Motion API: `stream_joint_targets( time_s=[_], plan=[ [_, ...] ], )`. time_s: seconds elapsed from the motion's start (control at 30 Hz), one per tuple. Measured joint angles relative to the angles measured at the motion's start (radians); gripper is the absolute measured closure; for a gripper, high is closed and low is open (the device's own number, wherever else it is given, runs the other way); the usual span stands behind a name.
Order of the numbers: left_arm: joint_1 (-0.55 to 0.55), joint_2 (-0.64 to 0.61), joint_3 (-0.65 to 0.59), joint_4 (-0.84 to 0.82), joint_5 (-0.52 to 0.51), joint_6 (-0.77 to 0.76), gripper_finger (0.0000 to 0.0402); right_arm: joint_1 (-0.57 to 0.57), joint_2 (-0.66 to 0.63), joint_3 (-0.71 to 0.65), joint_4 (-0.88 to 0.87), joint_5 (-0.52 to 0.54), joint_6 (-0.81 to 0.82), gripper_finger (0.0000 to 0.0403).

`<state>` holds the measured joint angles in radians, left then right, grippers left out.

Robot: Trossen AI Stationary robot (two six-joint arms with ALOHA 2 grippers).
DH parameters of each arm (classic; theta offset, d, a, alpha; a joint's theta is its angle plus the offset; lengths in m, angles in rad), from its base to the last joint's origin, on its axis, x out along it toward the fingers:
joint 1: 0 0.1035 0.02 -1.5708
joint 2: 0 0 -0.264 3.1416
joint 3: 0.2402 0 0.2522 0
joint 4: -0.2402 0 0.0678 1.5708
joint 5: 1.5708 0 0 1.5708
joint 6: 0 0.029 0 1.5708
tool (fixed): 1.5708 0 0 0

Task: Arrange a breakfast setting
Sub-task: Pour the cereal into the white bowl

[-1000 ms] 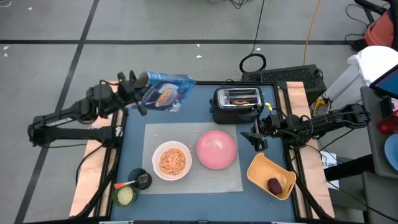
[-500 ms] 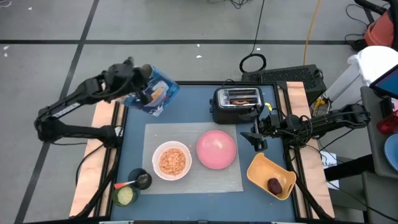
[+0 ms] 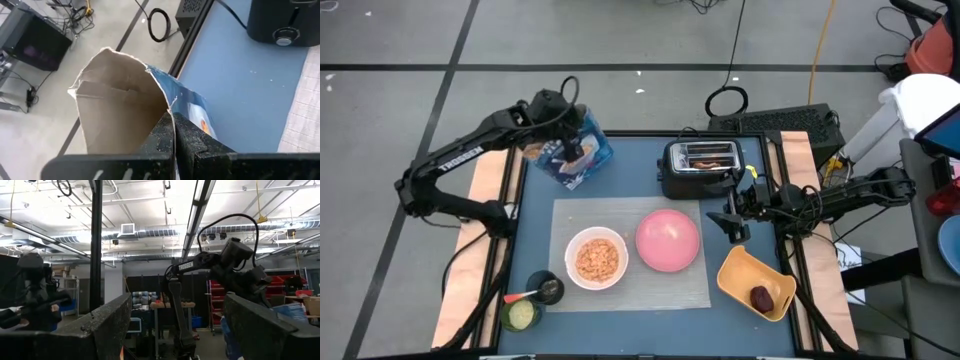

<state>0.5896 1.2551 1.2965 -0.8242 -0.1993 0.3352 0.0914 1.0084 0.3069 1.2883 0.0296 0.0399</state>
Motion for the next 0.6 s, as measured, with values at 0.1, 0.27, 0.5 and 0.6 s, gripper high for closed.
stream_joint_targets(
  time_s=[0.1,0.27,0.5,0.6],
  plan=[
    [0.0,0.014,0.001,0.015,0.026,0.001,0.04,0.0,0.0,0.0,0.0,0.0,0.0,0.0099],
    [-0.008,0.015,-0.003,0.046,0.072,-0.003,0.0399,0.0,0.0,0.0,-0.001,0.0,0.0,0.0099],
    [-0.007,0.015,-0.004,0.062,0.068,-0.024,0.0396,0.0,0.0,0.0,-0.013,0.0,0.0,0.0099],
    [-0.008,0.015,-0.005,0.067,0.068,-0.045,0.038,0.0,0.0,0.0,-0.017,0.0,-0.003,0.0099]
  ],
)
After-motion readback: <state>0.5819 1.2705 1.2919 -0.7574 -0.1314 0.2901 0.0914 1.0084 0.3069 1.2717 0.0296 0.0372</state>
